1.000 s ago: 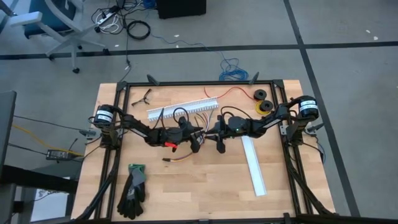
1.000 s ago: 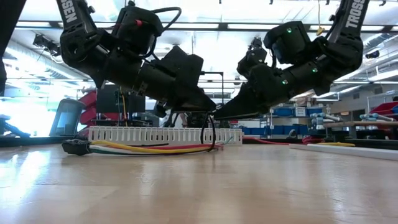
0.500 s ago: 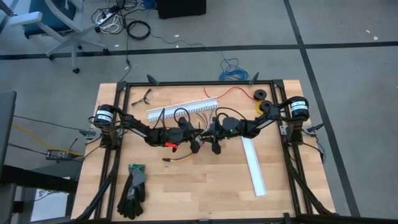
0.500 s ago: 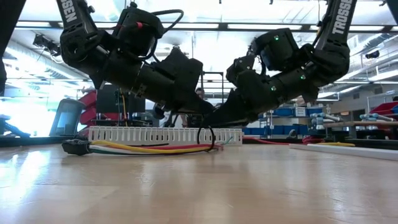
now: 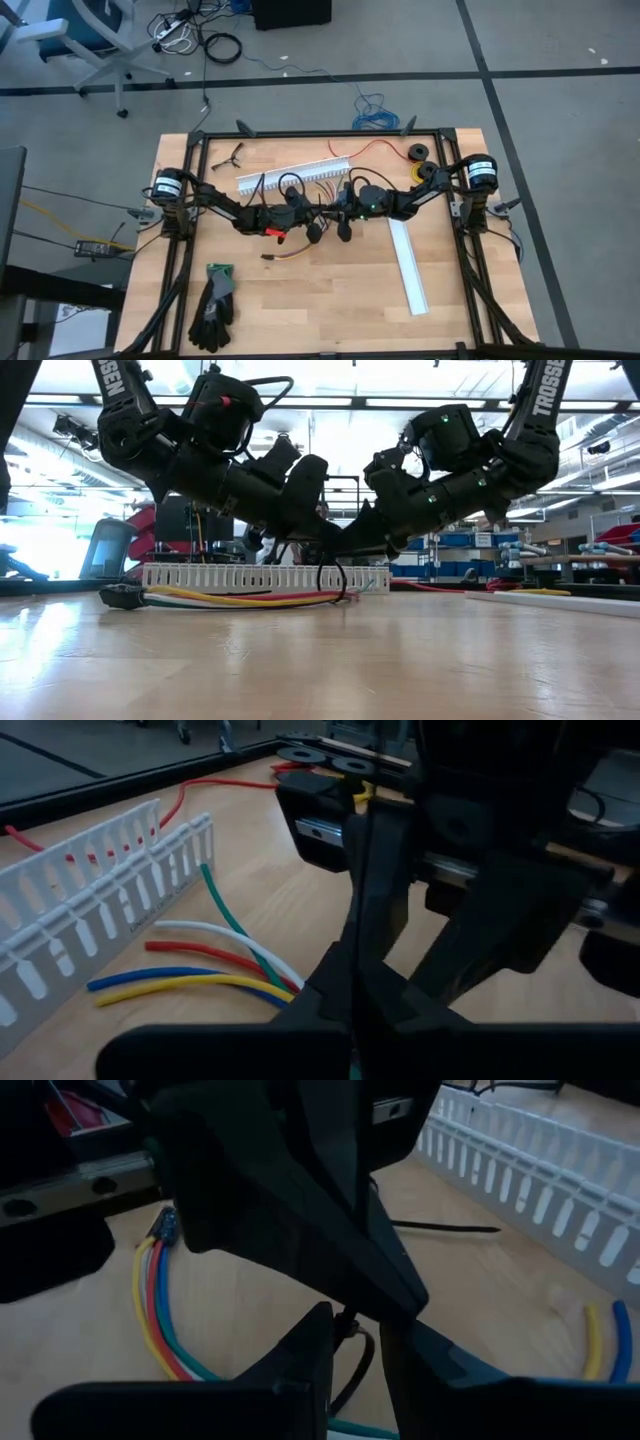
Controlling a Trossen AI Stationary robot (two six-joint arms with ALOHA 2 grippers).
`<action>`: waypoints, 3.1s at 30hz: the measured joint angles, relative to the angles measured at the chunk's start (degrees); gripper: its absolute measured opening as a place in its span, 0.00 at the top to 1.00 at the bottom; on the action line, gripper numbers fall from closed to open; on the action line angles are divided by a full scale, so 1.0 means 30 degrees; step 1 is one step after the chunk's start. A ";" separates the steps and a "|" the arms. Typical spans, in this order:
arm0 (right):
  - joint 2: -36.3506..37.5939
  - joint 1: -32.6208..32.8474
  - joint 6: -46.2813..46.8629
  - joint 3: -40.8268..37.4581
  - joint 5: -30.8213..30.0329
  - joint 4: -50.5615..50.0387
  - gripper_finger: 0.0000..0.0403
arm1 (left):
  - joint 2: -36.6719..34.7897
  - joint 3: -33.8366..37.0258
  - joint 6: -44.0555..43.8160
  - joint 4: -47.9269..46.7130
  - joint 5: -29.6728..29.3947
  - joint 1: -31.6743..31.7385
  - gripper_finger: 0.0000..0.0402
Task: Ziptie cables
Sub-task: Wrap the cable wires with black zip tie
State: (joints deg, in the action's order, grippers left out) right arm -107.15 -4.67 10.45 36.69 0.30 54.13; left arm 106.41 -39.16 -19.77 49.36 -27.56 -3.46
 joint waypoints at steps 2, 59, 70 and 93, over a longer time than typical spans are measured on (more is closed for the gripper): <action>0.0000 -0.0051 -0.0005 0.0000 -0.0010 0.0022 0.82 | -0.0007 0.0000 -0.0021 -0.0005 0.0069 0.0007 1.00; 0.1087 0.1952 -0.1121 -0.0073 -0.0279 -0.7504 1.00 | -0.0455 -0.0015 0.2075 0.2806 -0.4142 -0.0394 1.00; 0.1287 0.1930 -0.0143 -0.2151 -0.1176 -0.0832 0.99 | -0.3143 -0.0015 0.2673 -0.1712 -0.5119 -0.1107 1.00; -0.0510 0.1471 -0.1325 0.0076 -0.2785 -0.0990 0.72 | -0.3096 -0.0007 0.1495 -0.3420 -0.5483 -0.1123 1.00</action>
State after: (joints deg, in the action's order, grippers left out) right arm -108.68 -0.25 6.48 36.91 -8.05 51.16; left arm 97.12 -39.18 -15.29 39.10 -44.01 -6.83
